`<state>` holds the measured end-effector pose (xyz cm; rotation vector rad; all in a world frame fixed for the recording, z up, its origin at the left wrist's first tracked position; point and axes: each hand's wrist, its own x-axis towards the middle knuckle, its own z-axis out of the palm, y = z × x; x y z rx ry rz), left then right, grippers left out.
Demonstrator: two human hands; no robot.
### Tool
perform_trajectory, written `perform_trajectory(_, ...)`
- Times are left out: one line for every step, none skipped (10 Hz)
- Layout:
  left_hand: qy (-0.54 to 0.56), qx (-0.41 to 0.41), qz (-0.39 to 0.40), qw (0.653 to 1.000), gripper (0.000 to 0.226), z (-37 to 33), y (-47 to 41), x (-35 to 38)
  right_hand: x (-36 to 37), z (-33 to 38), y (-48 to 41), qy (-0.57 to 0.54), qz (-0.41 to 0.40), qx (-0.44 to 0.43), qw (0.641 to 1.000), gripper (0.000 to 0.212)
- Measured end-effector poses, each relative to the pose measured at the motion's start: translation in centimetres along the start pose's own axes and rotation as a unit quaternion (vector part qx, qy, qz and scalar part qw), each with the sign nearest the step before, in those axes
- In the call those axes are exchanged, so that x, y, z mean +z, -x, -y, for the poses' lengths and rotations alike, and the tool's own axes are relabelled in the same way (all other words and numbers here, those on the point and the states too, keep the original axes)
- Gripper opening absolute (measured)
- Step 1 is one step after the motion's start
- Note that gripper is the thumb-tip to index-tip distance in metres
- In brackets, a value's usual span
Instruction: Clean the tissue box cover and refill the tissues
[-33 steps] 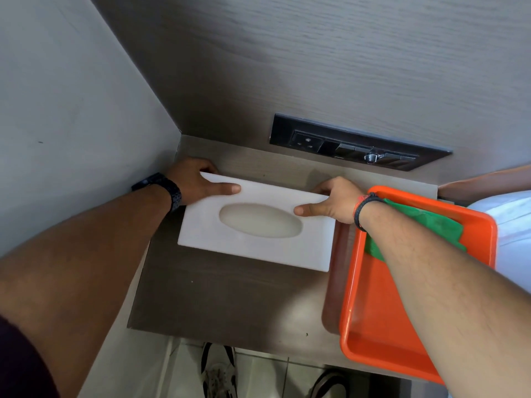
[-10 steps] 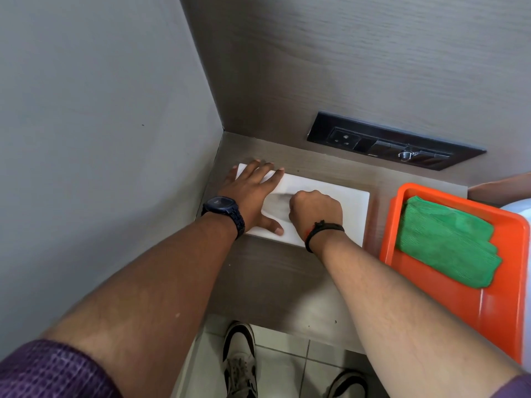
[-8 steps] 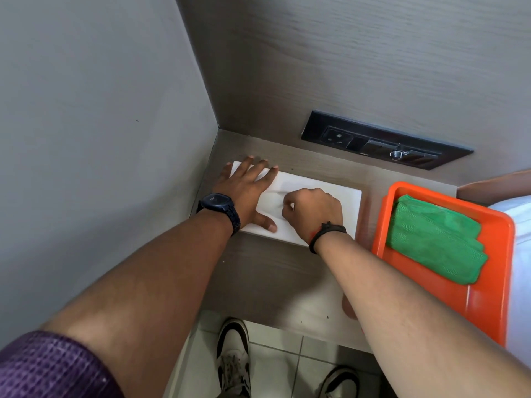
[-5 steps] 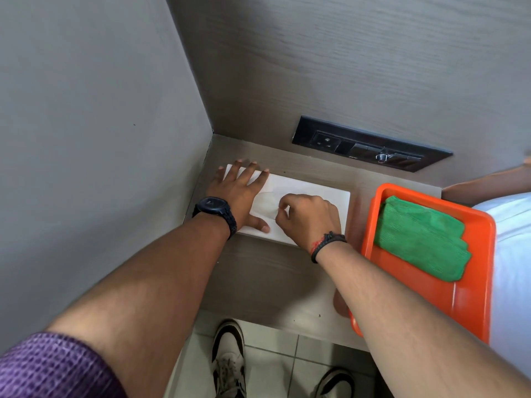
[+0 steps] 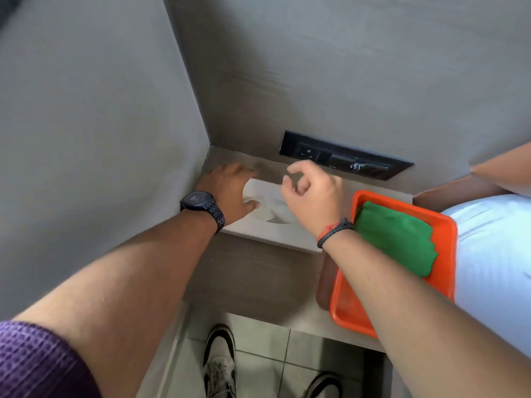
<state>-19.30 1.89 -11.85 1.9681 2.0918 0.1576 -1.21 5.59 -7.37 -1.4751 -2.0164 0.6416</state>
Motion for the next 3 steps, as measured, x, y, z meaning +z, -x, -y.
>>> perform_trajectory(0.01, 0.005, -0.041, 0.999, 0.055, -2.8, -0.1, -6.0, -8.0, 5.8, -1.6, -0.166, -0.111, -0.017, 0.98, 0.003)
perform_trajectory(0.006, 0.006, -0.059, 0.998, 0.053, -5.2, -0.6, -11.3, -15.8, 10.1, -1.9, -0.261, -0.162, -0.072, 0.949, 0.005)
perform_trajectory(0.009, 0.033, -0.147, 0.988, 0.058, -9.5, -2.0, -24.5, -31.7, 17.1, -2.1, -0.374, -0.233, -0.192, 0.877, 0.005)
